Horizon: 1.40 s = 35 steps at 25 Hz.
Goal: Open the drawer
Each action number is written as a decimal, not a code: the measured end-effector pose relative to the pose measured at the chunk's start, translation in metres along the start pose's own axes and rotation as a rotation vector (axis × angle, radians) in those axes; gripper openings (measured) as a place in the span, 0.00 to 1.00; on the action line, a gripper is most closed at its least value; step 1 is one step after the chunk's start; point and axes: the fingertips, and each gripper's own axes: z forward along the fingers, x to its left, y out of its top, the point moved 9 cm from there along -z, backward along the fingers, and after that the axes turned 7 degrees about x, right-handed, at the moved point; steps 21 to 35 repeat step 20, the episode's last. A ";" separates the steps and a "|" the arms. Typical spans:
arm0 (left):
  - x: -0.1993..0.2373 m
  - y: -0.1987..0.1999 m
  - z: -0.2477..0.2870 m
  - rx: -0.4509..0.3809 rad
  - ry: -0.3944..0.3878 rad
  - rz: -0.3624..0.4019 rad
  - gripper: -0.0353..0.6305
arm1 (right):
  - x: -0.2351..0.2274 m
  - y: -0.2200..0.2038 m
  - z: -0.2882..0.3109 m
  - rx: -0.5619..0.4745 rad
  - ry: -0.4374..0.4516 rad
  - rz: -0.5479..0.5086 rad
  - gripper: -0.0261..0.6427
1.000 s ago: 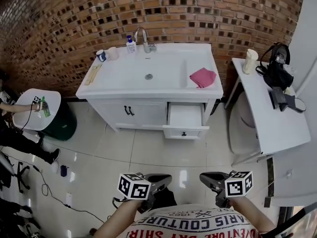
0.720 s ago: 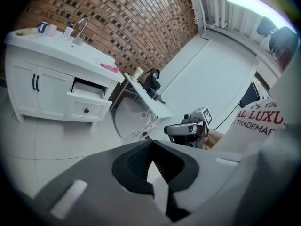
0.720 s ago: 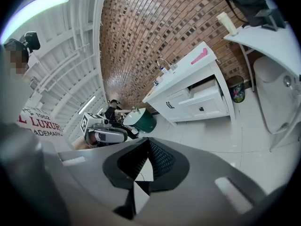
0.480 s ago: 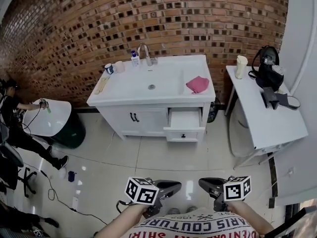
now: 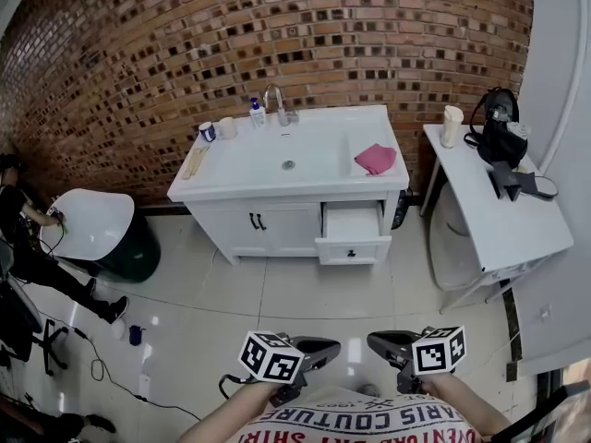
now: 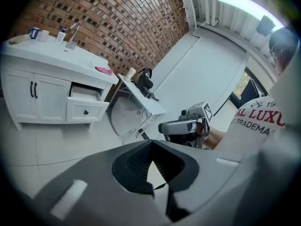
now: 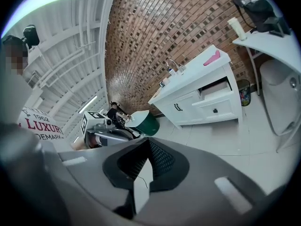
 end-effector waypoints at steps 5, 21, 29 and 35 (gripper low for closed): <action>-0.006 -0.010 0.003 -0.023 -0.038 -0.031 0.03 | 0.004 -0.003 -0.002 0.026 -0.007 -0.001 0.05; -0.009 -0.019 0.001 -0.052 -0.019 -0.039 0.03 | 0.006 -0.001 0.004 0.078 -0.013 -0.035 0.05; -0.009 -0.019 0.001 -0.052 -0.019 -0.039 0.03 | 0.006 -0.001 0.004 0.078 -0.013 -0.035 0.05; -0.009 -0.019 0.001 -0.052 -0.019 -0.039 0.03 | 0.006 -0.001 0.004 0.078 -0.013 -0.035 0.05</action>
